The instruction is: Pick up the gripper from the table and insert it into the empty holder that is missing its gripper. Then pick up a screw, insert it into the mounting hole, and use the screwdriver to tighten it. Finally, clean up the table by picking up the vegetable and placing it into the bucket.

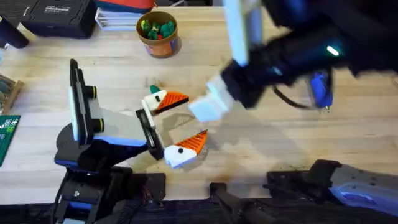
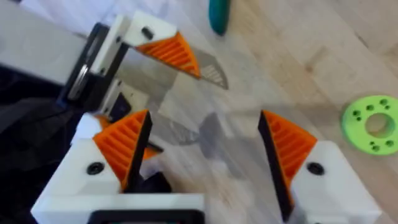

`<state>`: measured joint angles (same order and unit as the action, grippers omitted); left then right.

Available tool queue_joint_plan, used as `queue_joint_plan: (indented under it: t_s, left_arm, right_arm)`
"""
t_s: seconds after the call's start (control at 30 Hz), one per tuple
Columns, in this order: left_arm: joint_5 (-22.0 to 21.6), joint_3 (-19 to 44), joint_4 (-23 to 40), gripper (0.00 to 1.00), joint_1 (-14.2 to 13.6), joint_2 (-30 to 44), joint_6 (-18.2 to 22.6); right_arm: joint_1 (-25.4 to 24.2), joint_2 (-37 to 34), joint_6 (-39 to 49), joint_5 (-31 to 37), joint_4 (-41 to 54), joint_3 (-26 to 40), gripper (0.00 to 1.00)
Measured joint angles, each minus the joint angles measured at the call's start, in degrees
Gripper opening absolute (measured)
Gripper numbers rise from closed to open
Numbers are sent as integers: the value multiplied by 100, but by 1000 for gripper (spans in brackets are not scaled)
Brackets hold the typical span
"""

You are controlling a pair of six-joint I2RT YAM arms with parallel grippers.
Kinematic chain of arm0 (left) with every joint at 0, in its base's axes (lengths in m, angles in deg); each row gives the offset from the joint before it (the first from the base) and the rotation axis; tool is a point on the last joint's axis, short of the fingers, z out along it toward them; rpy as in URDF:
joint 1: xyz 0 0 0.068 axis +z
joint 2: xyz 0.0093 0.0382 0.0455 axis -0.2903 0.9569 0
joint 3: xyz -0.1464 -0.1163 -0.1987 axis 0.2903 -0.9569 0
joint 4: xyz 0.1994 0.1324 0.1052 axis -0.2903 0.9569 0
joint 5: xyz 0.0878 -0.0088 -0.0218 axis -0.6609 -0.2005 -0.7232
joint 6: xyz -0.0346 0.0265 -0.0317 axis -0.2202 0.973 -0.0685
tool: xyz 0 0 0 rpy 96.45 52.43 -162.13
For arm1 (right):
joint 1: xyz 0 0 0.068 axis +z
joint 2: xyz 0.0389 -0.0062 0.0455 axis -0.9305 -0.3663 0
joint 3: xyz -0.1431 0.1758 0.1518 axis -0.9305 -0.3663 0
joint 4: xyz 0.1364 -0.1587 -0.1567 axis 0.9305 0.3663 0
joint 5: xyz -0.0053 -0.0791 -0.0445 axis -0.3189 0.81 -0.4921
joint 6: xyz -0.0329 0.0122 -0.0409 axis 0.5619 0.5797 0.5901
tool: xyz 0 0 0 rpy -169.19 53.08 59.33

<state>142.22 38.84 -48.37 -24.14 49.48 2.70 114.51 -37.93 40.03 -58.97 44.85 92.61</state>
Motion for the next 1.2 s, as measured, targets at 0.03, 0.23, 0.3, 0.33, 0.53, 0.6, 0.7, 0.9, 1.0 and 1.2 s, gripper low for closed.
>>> queue_joint_plan:
  t_s: [0.03,0.23,0.3,0.33,0.53,0.6,0.7,0.9,1.0,1.2]
  left_arm:
    - [0,0,2,985,0,0,0]
    - [0,0,2,985,0,0,0]
    - [-1,0,1,985,0,0,0]
    - [-1,0,1,985,0,1,0]
    - [-2,0,0,977,0,0,1]
    - [-2,0,2,887,0,0,-2]
    - [-2,0,0,503,0,0,0]
    - [-4,0,0,9,0,0,21]
    - [-2,0,0,10,0,0,22]
    - [-4,0,0,9,0,0,22]
  right_arm:
    - [-26,270,-15,-109,-85,-245,994]
    - [-553,1583,58,-1174,60,-1161,994]
    - [-795,1883,225,-1584,274,-1316,994]
    - [-905,2001,313,-1734,392,-1357,994]
    - [-1294,2421,650,-2172,564,-1412,993]
    - [-1320,2467,696,-2234,566,-1412,994]
    - [-1325,2462,744,-2275,566,-1412,994]
    - [-1325,2463,750,-2268,566,-1420,994]
    - [-1325,2462,762,-2268,565,-1422,993]
    - [-1325,2450,760,-2133,567,-1420,994]
